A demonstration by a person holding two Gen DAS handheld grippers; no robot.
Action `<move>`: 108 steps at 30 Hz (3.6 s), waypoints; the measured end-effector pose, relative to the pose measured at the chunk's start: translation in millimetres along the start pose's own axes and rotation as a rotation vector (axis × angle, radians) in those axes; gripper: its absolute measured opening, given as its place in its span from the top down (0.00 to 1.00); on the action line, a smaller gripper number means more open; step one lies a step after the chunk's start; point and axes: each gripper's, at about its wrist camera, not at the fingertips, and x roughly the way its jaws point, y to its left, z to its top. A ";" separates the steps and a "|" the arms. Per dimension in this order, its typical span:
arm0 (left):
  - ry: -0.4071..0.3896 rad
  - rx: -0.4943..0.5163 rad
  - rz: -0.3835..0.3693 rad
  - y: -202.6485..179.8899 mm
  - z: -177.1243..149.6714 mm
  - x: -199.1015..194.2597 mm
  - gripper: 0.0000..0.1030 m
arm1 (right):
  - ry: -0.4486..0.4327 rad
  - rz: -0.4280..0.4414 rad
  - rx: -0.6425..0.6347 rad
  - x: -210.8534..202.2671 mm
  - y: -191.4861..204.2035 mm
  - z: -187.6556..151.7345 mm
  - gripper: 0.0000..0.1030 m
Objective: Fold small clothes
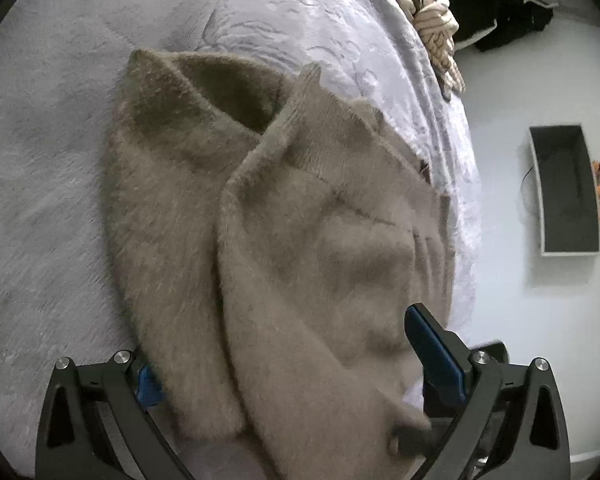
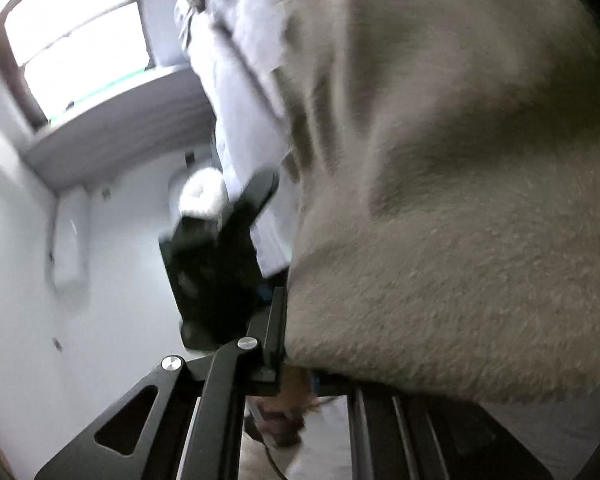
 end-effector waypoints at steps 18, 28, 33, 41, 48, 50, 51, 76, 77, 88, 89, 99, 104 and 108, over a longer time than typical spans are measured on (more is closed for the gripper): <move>-0.037 0.169 0.288 -46.1 -8.3 35.5 0.17 | 0.000 -0.517 -0.255 -107.2 16.9 -27.2 0.64; -0.096 0.182 0.398 -51.1 -4.0 34.9 0.75 | -0.172 -0.684 -0.417 -113.6 52.1 54.0 0.94; -0.142 0.225 0.390 -69.6 -10.9 21.4 0.79 | -0.070 -0.801 -0.461 -68.8 23.3 78.9 0.95; -0.223 0.388 0.359 -158.8 -18.5 11.9 0.80 | -0.055 -0.692 -0.436 -96.7 19.3 82.3 0.96; -0.229 0.538 0.325 -243.4 -26.3 39.2 0.80 | -0.159 -0.592 -0.354 -176.3 13.7 74.2 0.93; -0.211 0.623 0.342 -271.5 -34.0 59.6 0.80 | -0.214 -0.550 -0.313 -211.4 8.4 73.2 0.93; -0.198 0.670 0.354 -285.9 -39.2 75.1 0.80 | -0.238 -0.528 -0.294 -227.8 5.5 72.8 0.93; -0.188 0.739 0.443 -312.9 -75.8 138.3 0.29 | -0.435 0.071 0.082 -329.0 -84.9 75.7 0.33; -0.186 0.699 0.449 -303.4 -70.6 132.1 0.29 | -0.432 0.103 0.089 -329.9 -85.7 77.1 0.33; -0.167 0.356 0.620 -187.4 -38.4 111.6 0.29 | -0.273 -0.409 -0.149 -283.6 -19.7 106.6 0.86; -0.163 0.342 0.612 -183.3 -38.2 111.7 0.29 | -0.279 -0.458 -0.201 -280.9 -8.7 103.7 0.86; -0.156 0.449 0.594 -197.5 -53.6 127.9 0.28 | -0.314 -0.649 -0.224 -292.5 -8.9 120.7 0.84; -0.144 0.473 0.611 -190.1 -57.3 124.8 0.12 | -0.376 -0.558 -0.128 -323.3 -13.5 99.8 0.73; -0.114 0.488 0.623 -183.4 -59.4 112.2 0.12 | -0.365 -0.528 -0.239 -336.5 13.3 67.2 0.56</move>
